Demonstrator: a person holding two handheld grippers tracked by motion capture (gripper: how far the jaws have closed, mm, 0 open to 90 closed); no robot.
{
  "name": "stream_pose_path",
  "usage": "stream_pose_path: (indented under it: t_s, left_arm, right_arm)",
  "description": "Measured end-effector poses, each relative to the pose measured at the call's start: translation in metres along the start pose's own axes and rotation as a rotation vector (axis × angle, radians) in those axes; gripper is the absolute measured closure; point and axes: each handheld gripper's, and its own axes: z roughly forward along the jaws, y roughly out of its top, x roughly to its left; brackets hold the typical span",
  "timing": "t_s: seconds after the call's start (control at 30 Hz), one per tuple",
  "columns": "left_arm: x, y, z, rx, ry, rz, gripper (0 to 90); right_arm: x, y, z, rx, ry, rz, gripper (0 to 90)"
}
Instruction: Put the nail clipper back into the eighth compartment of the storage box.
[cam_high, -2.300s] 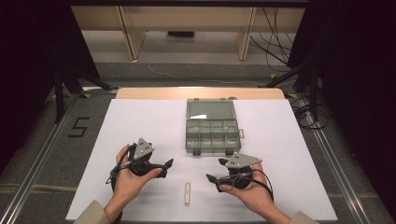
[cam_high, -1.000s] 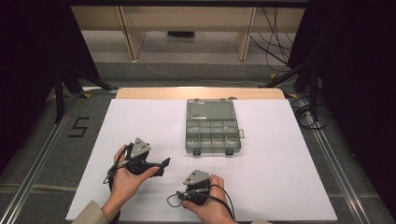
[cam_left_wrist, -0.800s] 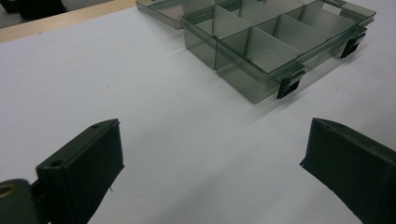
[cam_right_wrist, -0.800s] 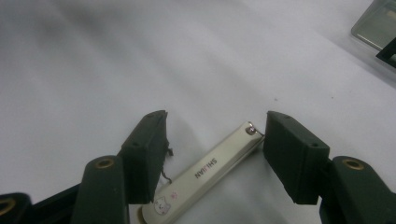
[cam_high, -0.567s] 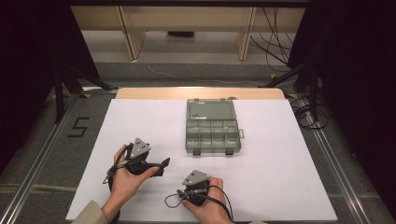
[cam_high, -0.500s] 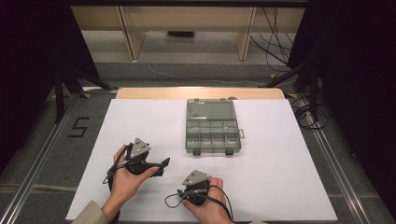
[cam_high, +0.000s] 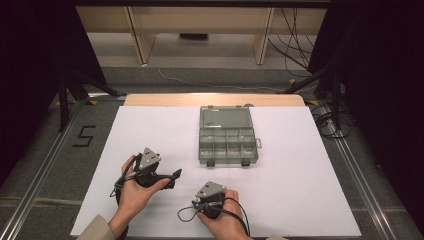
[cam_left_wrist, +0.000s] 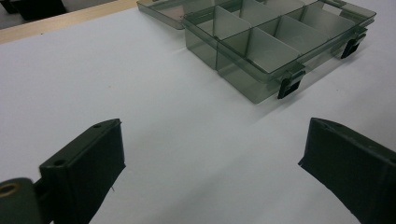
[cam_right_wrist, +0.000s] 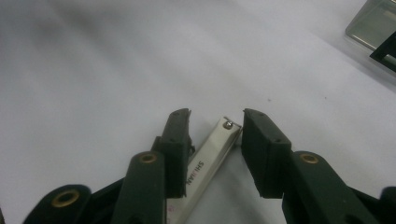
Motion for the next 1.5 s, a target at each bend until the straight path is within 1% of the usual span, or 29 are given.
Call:
stream_pose_path:
  t_s: [0.13,0.17,0.2,0.27,0.3,0.33,0.37,0.43,0.47,0.5,0.53,0.57,0.67,0.73,0.77,0.8,0.87,0.9,0.97,1.0,1.07,1.1,1.13,1.17,1.33,1.37,1.43,1.47,1.5]
  left_arm:
    - [0.0,0.0,0.0,-0.001,0.001,-0.002,4.8]
    - [0.0,0.0,0.0,0.0,0.002,-0.002,4.8]
    - [0.0,0.0,0.0,0.001,0.001,-0.002,4.8]
    - [0.0,0.0,0.0,0.002,0.0,-0.003,4.8]
    - [0.0,0.0,0.001,0.002,0.0,-0.003,4.8]
    - [0.0,0.0,0.001,0.002,0.0,-0.003,4.8]
    - [0.0,0.0,0.001,0.003,0.0,-0.001,4.8]
    - [0.0,0.0,0.001,0.004,0.003,-0.001,4.8]
    - [0.0,0.0,0.001,0.004,0.0,0.0,4.9]
    - [0.0,0.0,0.001,0.005,0.005,0.001,4.9]
    - [0.0,0.0,0.001,0.006,0.005,0.001,4.9]
    - [0.0,0.0,0.001,0.006,0.007,0.006,4.9]
    - [0.0,0.0,0.0,0.007,0.004,0.007,5.0]
    - [0.0,-0.001,0.001,0.008,0.004,0.001,5.0]
    - [0.0,-0.001,0.001,0.008,0.004,0.001,5.1]
    - [0.0,-0.001,0.001,0.009,0.005,0.004,5.1]
    - [0.0,-0.001,0.001,0.009,0.004,0.004,5.1]
    - [-0.001,-0.001,0.001,0.009,0.003,-0.002,5.2]
    - [0.0,-0.001,0.001,0.009,0.003,-0.003,5.2]
    - [0.0,-0.001,0.001,0.009,0.003,-0.003,5.2]
    - [0.0,-0.001,0.001,0.009,0.006,-0.002,5.2]
    - [0.0,-0.001,0.001,0.009,0.006,-0.003,5.2]
    - [0.0,-0.001,0.001,0.009,0.005,0.002,5.3]
    - [0.0,-0.001,0.001,0.009,0.005,0.002,5.3]
    - [0.001,-0.001,0.0,0.006,0.003,0.005,5.4]
    - [0.001,-0.001,0.0,0.006,0.003,0.005,5.4]
    - [0.001,-0.001,0.0,0.005,0.001,-0.001,5.4]
    - [0.001,-0.001,0.0,0.005,0.001,-0.002,5.4]
    - [0.001,-0.001,0.0,0.004,0.003,-0.003,5.5]
  right_arm:
    - [-0.001,0.0,0.0,-0.001,0.003,-0.008,65.8]
    - [-0.001,0.0,0.002,-0.017,-0.002,-0.002,67.3]
    - [-0.002,0.0,0.001,-0.001,0.005,-0.007,68.2]
    - [-0.003,0.001,0.0,0.006,0.013,-0.004,70.4]
    - [-0.003,0.0,0.002,-0.015,-0.003,-0.005,71.7]
    - [-0.003,0.0,0.002,-0.015,-0.003,-0.005,71.7]
    - [-0.005,0.002,0.001,0.007,0.016,-0.004,73.8]
    - [-0.005,0.002,0.001,0.002,0.015,0.006,74.6]
    - [-0.006,0.003,0.001,0.015,0.023,0.008,76.0]
    - [-0.005,0.002,0.003,-0.009,0.009,0.006,76.7]
    - [-0.006,0.003,0.001,0.013,0.028,0.012,77.0]
    - [-0.007,0.002,0.002,0.003,0.023,-0.003,77.2]
    - [-0.008,0.003,0.001,0.01,0.029,-0.009,77.5]
    - [-0.009,0.003,0.004,-0.01,0.026,-0.017,77.6]
    - [-0.01,0.003,0.002,0.011,0.041,-0.011,77.6]
    - [-0.011,0.003,0.004,-0.01,0.042,-0.011,77.6]
    - [-0.012,0.003,0.004,-0.009,0.048,-0.013,77.6]
    - [-0.014,0.003,0.002,0.002,0.067,-0.016,77.6]
    - [-0.014,0.002,0.004,-0.016,0.062,-0.025,77.6]
    - [-0.014,0.002,0.004,-0.016,0.062,-0.025,77.6]
    - [-0.015,0.003,0.001,0.01,0.084,-0.02,77.7]
    - [-0.016,0.002,0.004,-0.013,0.078,-0.014,77.7]
    - [-0.017,0.003,0.002,0.001,0.095,-0.003,77.7]
    - [-0.017,0.003,0.002,0.001,0.095,-0.003,77.7]
    - [-0.019,0.002,0.002,-0.01,0.1,-0.009,77.8]
    - [-0.018,0.001,0.003,-0.025,0.095,-0.004,77.8]
    - [-0.018,0.002,0.001,-0.021,0.105,0.011,77.8]
    - [-0.019,0.002,0.0,-0.016,0.109,-0.009,77.8]
    - [-0.017,0.003,-0.001,-0.029,0.111,0.006,77.8]
